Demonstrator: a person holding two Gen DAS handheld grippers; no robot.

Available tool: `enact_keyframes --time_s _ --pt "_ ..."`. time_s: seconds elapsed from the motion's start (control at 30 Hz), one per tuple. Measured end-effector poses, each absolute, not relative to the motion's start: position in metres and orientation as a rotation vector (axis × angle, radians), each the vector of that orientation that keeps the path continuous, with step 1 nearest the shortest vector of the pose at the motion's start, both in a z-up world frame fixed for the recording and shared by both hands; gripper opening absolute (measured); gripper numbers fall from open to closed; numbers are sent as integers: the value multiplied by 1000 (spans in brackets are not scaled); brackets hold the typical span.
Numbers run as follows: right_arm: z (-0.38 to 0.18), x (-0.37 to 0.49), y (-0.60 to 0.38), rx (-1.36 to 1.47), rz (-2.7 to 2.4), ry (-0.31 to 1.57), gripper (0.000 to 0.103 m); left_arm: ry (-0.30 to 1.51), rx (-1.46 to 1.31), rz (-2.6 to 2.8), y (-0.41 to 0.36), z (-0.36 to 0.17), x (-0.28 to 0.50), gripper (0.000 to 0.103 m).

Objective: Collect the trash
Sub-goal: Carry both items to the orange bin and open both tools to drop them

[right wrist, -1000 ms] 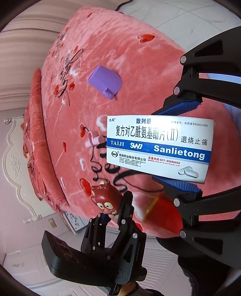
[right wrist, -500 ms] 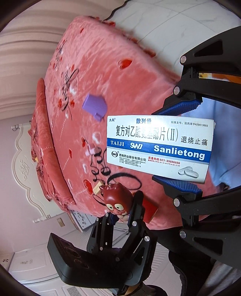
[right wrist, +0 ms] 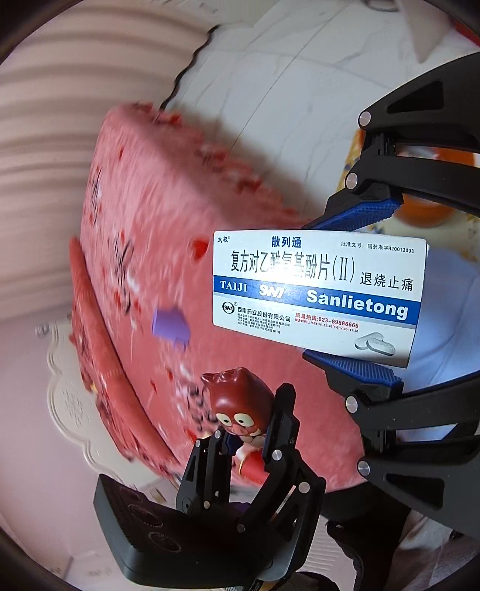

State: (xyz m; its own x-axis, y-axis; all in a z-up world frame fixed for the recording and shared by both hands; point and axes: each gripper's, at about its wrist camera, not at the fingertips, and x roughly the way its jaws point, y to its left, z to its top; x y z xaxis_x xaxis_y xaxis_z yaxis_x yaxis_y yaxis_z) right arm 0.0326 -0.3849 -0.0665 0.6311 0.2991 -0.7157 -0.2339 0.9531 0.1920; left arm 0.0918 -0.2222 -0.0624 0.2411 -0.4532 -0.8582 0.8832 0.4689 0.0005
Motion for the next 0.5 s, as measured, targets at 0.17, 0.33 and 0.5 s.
enact_keyframes --time_s 0.17,0.33,0.5 --pt "-81 6 -442 141 189 853 60 930 581 -1085 -277 -77 89 37" --pt "-105 -17 -495 210 80 887 61 950 604 -1181 -329 -98 84 37" --pt "-131 -32 -537 274 -11 919 61 990 618 -1244 -372 -123 81 37"
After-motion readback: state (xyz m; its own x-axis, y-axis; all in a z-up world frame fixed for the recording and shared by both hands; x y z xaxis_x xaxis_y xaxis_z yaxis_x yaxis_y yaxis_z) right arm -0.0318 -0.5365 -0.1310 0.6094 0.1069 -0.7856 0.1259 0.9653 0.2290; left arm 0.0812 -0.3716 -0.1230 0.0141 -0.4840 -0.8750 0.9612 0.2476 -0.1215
